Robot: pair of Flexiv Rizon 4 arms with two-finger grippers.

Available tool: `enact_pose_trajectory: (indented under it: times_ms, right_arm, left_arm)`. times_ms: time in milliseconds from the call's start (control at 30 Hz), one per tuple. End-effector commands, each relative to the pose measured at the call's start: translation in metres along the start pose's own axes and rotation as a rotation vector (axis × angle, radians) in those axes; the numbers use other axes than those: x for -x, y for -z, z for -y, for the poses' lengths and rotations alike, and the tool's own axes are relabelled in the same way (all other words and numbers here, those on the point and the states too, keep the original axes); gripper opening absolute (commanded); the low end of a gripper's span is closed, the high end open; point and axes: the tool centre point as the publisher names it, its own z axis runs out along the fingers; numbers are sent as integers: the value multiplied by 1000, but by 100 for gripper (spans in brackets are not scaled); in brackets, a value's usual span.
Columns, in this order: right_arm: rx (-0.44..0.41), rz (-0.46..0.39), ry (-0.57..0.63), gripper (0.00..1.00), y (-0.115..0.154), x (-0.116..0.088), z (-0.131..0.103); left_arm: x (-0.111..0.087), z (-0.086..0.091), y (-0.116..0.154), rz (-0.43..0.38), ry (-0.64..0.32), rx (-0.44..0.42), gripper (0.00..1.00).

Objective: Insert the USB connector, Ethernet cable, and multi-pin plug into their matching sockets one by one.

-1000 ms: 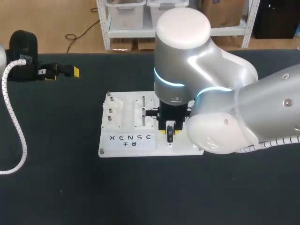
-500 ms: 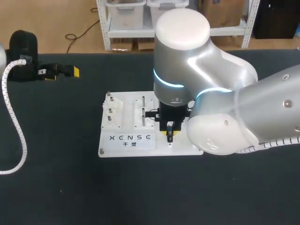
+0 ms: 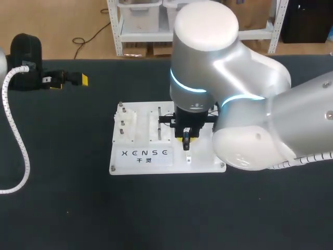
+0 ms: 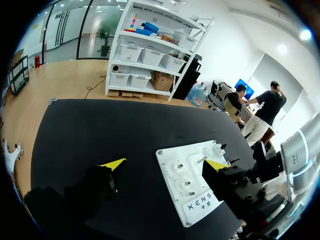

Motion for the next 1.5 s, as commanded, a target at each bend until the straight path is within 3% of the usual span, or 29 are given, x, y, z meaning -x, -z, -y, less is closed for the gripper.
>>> enact_pose_trajectory:
  times_ms: [33,567,1500]
  right_arm:
    - [5,37,-5,0,14,-5,13]
    - [-47,73,-58,0,34,-2,68]
    - [-88,75,-67,0,31,-5,80]
  left_arm:
    - [0,0,0,0,0,0,100]
    - [0,0,0,0,0,0,100]
    - [0,0,0,0,0,0,100]
